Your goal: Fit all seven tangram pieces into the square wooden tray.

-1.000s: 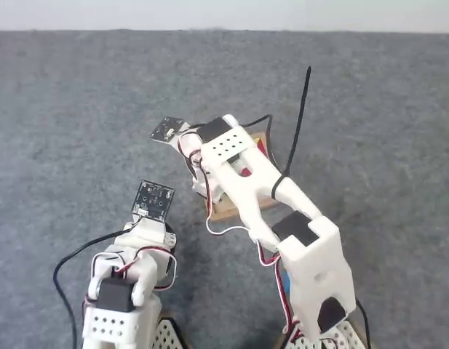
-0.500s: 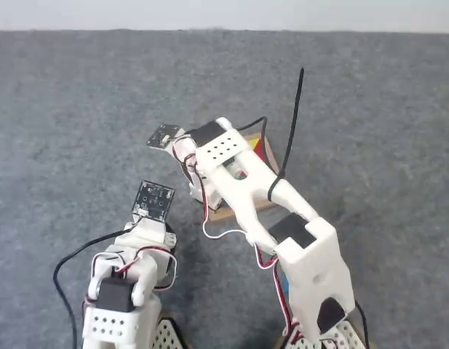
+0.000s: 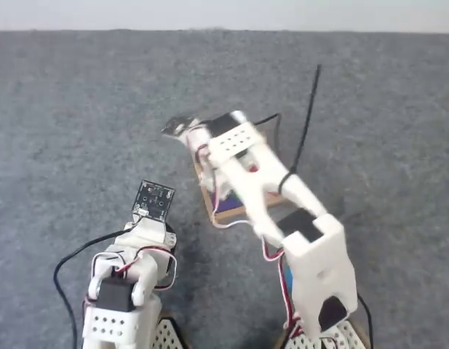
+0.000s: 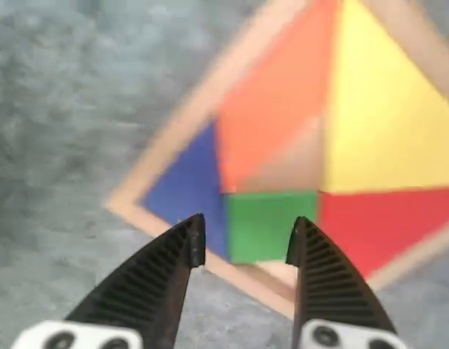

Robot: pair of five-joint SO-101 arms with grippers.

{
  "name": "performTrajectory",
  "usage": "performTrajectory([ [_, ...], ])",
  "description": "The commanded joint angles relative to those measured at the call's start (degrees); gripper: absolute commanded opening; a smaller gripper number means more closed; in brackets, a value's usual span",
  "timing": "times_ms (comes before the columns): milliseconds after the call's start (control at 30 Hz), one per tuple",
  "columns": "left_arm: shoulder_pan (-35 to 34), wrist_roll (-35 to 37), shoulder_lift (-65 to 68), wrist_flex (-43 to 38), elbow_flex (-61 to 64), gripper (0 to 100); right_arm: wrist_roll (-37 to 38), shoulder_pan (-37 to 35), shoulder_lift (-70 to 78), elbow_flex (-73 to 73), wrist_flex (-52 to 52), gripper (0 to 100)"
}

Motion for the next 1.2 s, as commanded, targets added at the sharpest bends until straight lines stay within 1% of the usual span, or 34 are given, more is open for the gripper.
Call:
performTrajectory([
  [0,-0.26,-0.18,-1.05,0.18,-0.57,2,-0.79,5.23,-2.33,-3.52,-0.92,14.7],
  [100,-0.26,-0.18,-1.05,0.18,-0.57,2,-2.73,7.25,-6.2,-3.25,1.1,13.2],
  [233,-0.26,-0.18,-1.05,0.18,-0.57,2,-1.76,7.52,-12.09,-0.26,5.85,15.4],
  [333,-0.26,-0.18,-1.05,0.18,-0.57,2,-1.41,7.6,-17.71,9.49,4.79,15.5],
  [467,-0.26,-0.18,-1.05,0.18,-0.57,2,-0.79,7.6,-28.35,30.95,-3.38,15.7],
  [567,-0.26,-0.18,-1.05,0.18,-0.57,2,4.13,7.69,-37.85,47.3,-9.71,15.8],
  [667,-0.26,-0.18,-1.05,0.18,-0.57,2,9.67,7.69,-45.49,57.85,-10.42,15.8],
  [767,-0.26,-0.18,-1.05,0.18,-0.57,2,18.37,7.69,-52.35,65.41,-10.24,15.8],
  [867,-0.26,-0.18,-1.05,0.18,-0.57,2,30.24,7.69,-58.24,72.18,-10.24,15.8],
  [933,-0.26,-0.18,-1.05,0.18,-0.57,2,36.13,7.43,-61.76,75.69,-8.75,15.8],
  [1000,-0.26,-0.18,-1.05,0.18,-0.57,2,39.74,7.25,-65.27,78.24,-6.73,15.8],
  [1167,-0.26,-0.18,-1.05,0.18,-0.57,2,44.4,7.34,-74.15,81.14,-2.15,15.8],
])
